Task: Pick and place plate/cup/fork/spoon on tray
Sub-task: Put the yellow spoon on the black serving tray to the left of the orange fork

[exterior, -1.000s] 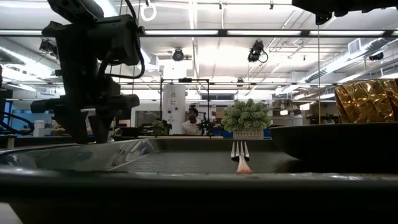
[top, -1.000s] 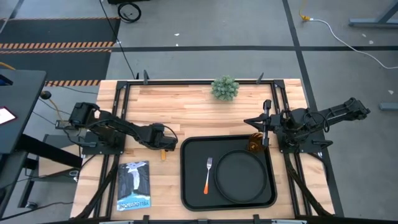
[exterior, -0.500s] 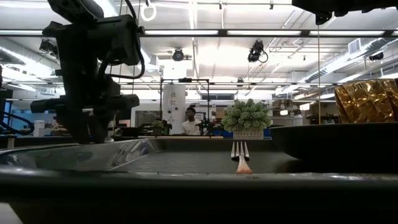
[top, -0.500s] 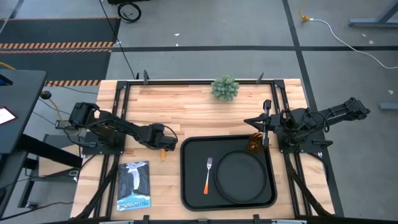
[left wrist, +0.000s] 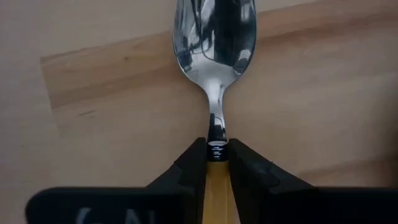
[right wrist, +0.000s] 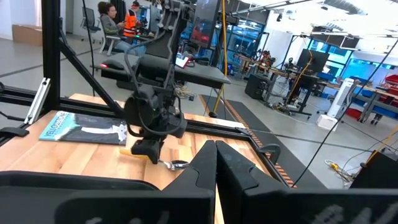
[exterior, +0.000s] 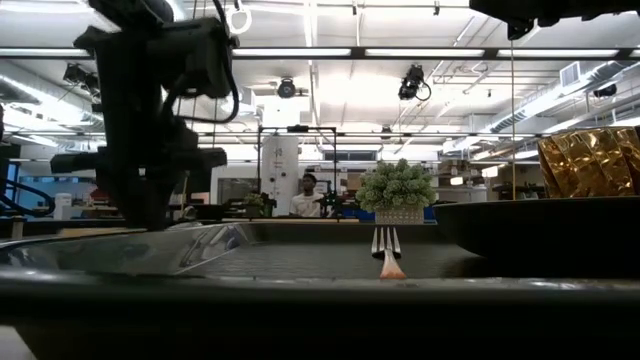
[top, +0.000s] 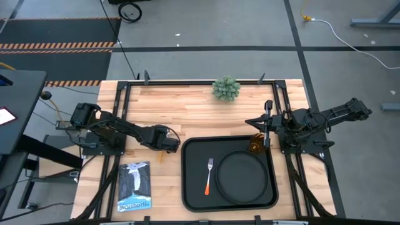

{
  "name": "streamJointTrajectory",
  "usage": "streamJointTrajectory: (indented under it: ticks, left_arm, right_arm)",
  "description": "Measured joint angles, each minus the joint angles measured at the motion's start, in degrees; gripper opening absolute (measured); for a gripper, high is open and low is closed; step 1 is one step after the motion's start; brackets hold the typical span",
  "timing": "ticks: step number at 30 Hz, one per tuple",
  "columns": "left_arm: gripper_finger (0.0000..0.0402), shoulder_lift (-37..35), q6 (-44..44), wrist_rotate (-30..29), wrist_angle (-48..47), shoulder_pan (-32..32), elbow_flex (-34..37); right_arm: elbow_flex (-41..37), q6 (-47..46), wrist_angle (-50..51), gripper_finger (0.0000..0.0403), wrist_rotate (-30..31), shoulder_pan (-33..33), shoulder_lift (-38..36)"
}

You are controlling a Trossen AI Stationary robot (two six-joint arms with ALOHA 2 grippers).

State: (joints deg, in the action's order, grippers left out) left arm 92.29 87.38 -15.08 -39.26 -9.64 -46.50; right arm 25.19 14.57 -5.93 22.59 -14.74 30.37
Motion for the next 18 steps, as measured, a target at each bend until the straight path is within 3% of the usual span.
streamJointTrajectory:
  ticks: [18]
  left_arm:
    - [0.0061,-0.17,-2.52,-3.58,-5.55,-0.66,-6.86]
  right_arm:
    - [0.00,0.00,0.02,0.0007,0.00,0.00,0.00]
